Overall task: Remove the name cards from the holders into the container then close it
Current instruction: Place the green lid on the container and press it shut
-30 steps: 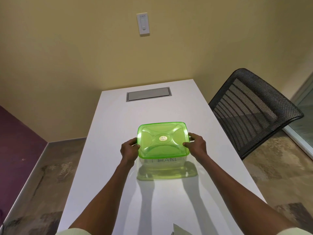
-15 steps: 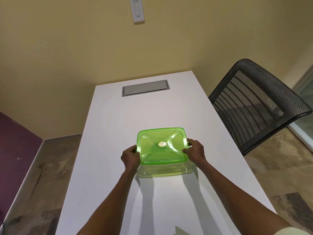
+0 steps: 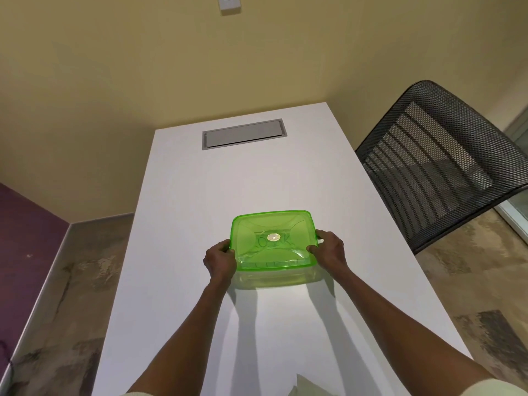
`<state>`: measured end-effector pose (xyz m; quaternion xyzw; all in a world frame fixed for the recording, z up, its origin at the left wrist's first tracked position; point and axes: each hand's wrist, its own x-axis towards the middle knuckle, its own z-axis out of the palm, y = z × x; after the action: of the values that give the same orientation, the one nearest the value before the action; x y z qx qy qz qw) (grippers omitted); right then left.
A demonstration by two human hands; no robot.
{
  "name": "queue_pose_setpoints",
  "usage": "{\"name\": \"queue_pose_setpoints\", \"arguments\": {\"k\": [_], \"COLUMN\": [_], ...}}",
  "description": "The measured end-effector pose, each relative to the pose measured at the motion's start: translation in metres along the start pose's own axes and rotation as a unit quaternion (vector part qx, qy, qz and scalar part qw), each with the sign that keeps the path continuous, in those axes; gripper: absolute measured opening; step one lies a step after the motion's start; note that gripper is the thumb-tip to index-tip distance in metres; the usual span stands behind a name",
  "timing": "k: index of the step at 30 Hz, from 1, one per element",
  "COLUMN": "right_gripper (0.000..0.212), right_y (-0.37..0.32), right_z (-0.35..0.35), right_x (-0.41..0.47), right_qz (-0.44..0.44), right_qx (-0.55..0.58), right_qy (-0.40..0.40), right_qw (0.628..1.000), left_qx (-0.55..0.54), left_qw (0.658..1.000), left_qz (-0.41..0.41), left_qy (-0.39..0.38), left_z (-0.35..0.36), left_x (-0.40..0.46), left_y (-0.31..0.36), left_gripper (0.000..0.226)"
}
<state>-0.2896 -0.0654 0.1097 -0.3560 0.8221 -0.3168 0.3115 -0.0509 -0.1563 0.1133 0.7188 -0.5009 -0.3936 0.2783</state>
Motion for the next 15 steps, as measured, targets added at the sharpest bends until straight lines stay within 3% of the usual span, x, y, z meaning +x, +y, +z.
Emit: {"name": "queue_pose_setpoints", "arguments": {"k": [7,12,15], "right_gripper": [0.046,0.059,0.067], "right_y": [-0.001,0.002,0.004], "right_z": [0.003,0.003,-0.001], "right_x": [-0.002,-0.004,-0.004], "right_qz": [-0.016,-0.001,0.01], "right_qx": [-0.019,-0.021,-0.019], "right_qy": [0.004,-0.021,-0.046], "right_qw": [1.0,1.0,0.999], "left_qx": [-0.001,-0.004,-0.037], "left_qw": [1.0,0.999,0.995], "left_qz": [-0.004,-0.008,-0.036], "left_qy": [-0.008,-0.032,-0.087], "left_z": [-0.001,-0.003,-0.005], "left_x": [-0.001,-0.002,-0.002], "left_y": [-0.004,-0.005,-0.012], "left_gripper": [0.04,0.044,0.058]}}
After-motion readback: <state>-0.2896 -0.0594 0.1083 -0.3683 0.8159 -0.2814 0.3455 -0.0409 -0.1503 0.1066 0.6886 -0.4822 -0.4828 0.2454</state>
